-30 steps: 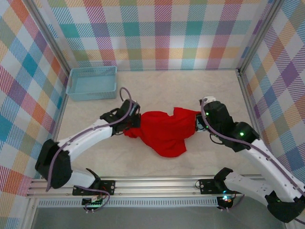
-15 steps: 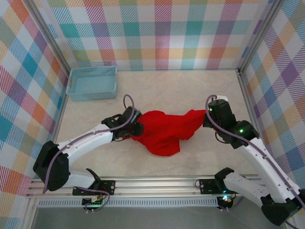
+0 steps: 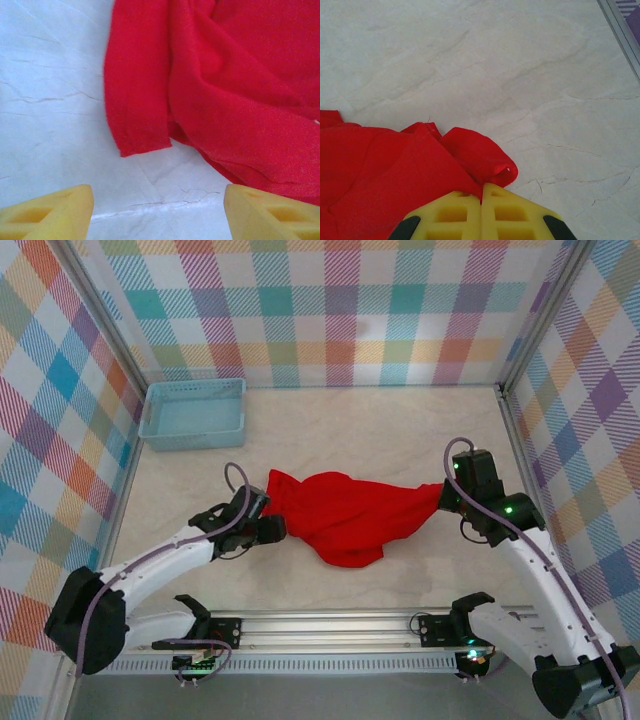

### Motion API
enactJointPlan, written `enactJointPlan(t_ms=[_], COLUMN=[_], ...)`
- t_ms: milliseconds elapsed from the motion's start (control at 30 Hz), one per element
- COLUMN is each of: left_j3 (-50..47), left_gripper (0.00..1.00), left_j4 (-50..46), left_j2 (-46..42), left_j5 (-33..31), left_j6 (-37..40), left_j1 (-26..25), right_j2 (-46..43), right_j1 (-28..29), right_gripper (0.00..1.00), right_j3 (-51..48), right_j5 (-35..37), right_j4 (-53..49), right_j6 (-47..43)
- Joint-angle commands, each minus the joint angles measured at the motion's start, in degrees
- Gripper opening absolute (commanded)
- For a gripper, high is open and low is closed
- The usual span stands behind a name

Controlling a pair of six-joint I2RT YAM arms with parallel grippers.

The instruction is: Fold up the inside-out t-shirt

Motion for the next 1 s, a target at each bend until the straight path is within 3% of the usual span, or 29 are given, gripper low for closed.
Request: enactJointPlan(t_ms=[0, 200, 367, 533, 967], left_j3=[0.14, 0.58, 1.53, 3.20, 1.61], left_gripper=[0.67, 0.58, 0.53, 0.41, 0.28], left_j4=[3.05, 5.11, 8.77, 7.70, 7.33], left_j2=[4.50, 8.16, 11.01, 13.97, 10.25], left_j5=[1.57, -4.20, -5.21, -6.90, -7.35], left_j6=[0.85, -0.21, -0.92, -1.32, 0.04], left_j1=[0.37, 0.90, 2.86, 6.13, 9.03], right_j2=[0.12, 0.16, -0.16, -0.89, -1.39], right_j1=[-0.85, -1.60, -3.17, -4.57, -6.66], right_gripper=[0.00, 0.00, 0.00, 0.00, 0.00], right_j3=[-0.52, -0.70, -0.70, -0.62, -0.87], right_j5=[-1.81, -2.57, -2.89, -2.46, -3.87], right_j4=[1.31, 1.64, 1.14, 0.17, 0.52], right_j6=[0.80, 0.67, 0.34, 0.35, -0.04])
